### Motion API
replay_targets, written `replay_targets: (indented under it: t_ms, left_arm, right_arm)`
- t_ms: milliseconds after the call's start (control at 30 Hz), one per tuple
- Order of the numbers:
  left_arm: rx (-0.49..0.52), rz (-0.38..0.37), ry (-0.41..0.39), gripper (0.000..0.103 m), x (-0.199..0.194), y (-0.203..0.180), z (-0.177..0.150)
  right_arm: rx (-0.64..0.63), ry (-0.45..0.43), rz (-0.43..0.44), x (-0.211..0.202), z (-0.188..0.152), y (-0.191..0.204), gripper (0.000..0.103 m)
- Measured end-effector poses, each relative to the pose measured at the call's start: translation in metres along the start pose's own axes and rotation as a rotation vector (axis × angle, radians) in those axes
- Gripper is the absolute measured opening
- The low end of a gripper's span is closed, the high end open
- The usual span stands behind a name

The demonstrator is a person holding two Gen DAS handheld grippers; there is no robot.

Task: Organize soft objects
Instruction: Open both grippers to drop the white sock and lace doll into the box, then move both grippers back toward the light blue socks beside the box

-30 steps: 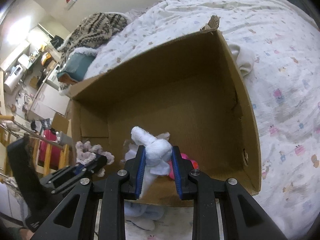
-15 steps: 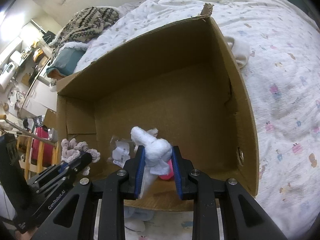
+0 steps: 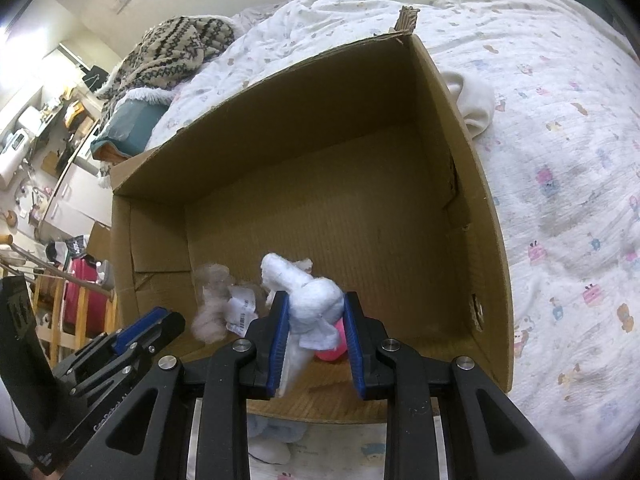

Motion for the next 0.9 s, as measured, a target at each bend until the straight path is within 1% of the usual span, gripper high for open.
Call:
replay_targets:
  t_ms: [67,133,200,233,267,333,367,433,533,600,667,733,800,900]
  left_arm:
    - [-0.003,-0.002,-0.002,0.023,-0.001,0.000,0.000]
    - [-0.008,-0.006,-0.003,0.033,-0.003,-0.001,0.000]
    - [-0.012,0.002,-0.014,0.051,-0.004,0.000,0.001]
    - [-0.013,0.006,-0.022,0.053,-0.005,0.001,0.003]
    - [-0.015,0.008,-0.029,0.055,-0.006,0.001,0.004]
    - [-0.014,0.003,-0.027,0.056,-0.006,0.001,0.004]
    - [-0.012,0.001,-0.025,0.057,-0.006,0.000,0.004]
    - [-0.005,0.007,-0.028,0.057,-0.008,0.000,0.005]
    - [-0.001,0.013,-0.040,0.058,-0.011,0.001,0.005]
    - [-0.001,0.019,-0.041,0.060,-0.012,0.001,0.004]
    - [-0.005,0.019,-0.045,0.060,-0.014,0.002,0.004]
    - [-0.017,0.021,-0.037,0.060,-0.016,0.003,0.002]
    - [-0.036,0.007,-0.028,0.060,-0.019,0.004,-0.002]
    - [-0.048,0.017,-0.030,0.060,-0.025,0.008,-0.004]
  right_arm:
    - [0.007,-0.003,0.008,-0.002,0.000,-0.001,0.029]
    - [0.009,-0.004,0.009,-0.003,0.001,-0.002,0.029]
    - [0.008,-0.005,0.009,-0.003,0.001,-0.002,0.029]
    - [0.007,-0.007,0.004,-0.004,0.001,-0.002,0.030]
    - [0.009,-0.007,0.003,-0.004,0.001,-0.002,0.033]
    - [0.024,-0.018,0.001,-0.006,0.003,-0.005,0.056]
    - [0.035,-0.033,0.000,-0.009,0.005,-0.006,0.069]
    - [0.047,-0.054,-0.003,-0.013,0.009,-0.008,0.069]
    - [0.063,-0.051,0.006,-0.014,0.010,-0.009,0.069]
    - [0.062,-0.051,-0.004,-0.016,0.009,-0.011,0.069]
    - [0.060,-0.054,-0.007,-0.019,0.009,-0.011,0.069]
    - [0.059,-0.060,-0.003,-0.021,0.010,-0.010,0.069]
    - [0.063,-0.063,0.002,-0.024,0.009,-0.010,0.069]
    - [0.064,-0.061,0.017,-0.027,0.007,-0.007,0.069]
Point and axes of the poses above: each gripper's, at about its wrist camera, not at the fingertips, and x roughly the way its jaws point, y to its left, z to its top, the point moved 10 cm from there along x, roughly the way its jaws point, and after that the axes turned 2 degrees about -y, right-handed, at the moved point
